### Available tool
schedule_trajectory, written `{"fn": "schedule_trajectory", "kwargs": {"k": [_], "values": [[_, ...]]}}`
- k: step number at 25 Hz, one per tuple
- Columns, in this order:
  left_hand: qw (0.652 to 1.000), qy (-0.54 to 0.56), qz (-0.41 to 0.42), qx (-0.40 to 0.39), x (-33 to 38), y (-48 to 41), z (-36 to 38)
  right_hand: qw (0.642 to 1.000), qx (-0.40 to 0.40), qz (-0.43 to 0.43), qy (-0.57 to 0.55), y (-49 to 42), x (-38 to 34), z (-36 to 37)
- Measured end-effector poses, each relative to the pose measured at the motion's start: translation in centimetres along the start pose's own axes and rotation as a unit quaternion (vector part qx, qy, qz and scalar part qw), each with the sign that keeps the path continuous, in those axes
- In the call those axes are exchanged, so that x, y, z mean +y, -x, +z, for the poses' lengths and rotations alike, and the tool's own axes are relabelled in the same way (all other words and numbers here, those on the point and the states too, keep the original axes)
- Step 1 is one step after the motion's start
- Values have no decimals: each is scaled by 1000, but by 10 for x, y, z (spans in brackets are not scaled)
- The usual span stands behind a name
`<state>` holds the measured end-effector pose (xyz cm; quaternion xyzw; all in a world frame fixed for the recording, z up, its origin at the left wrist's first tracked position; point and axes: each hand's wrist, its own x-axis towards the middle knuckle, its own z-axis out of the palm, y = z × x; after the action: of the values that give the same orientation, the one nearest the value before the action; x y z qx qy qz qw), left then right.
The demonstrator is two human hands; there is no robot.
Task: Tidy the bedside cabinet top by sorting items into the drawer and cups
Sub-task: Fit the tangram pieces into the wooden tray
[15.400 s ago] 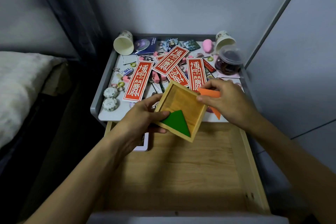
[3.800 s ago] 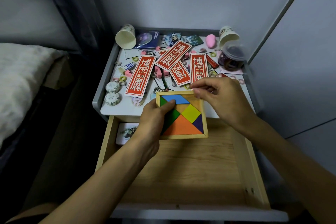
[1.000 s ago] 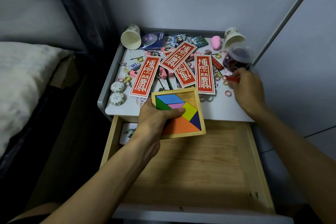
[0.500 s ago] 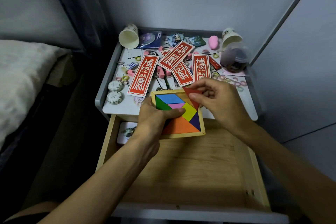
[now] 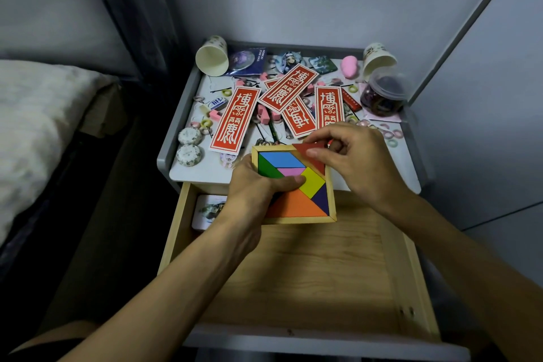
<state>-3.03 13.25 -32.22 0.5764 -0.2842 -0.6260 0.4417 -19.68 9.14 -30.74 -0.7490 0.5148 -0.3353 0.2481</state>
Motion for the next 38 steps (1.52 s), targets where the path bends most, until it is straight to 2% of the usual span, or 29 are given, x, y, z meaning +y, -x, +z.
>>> {"fn": "schedule_trajectory", "kwargs": {"k": [5,8,10,12,15,23,29,35,38], "values": [[1000,11,-3,4,-1,2,-1,999,-16,4,42,1,1,4],[1000,20,2,6,1,1,-2,999,3,43,34,2,2,5],[1000,26,7,8,1,1,-2,993,-10,113,-35,2,2,4],[999,31,15,8,0,0,-2,971,-47,187,-138,3,0,3],[999,38,17,5,-1,1,-2,937,-85,240,-239,5,-6,5],[999,33,26,5,-1,2,-4,937,-95,239,-235,8,-5,11],[999,42,27,5,-1,-2,-7,922,-175,228,-258,8,-8,-2],[999,44,28,13,-3,-3,-9,928,-165,221,-252,10,-7,4],[999,40,21,-9,0,-2,-9,927,-166,222,-252,10,-6,3]]}}
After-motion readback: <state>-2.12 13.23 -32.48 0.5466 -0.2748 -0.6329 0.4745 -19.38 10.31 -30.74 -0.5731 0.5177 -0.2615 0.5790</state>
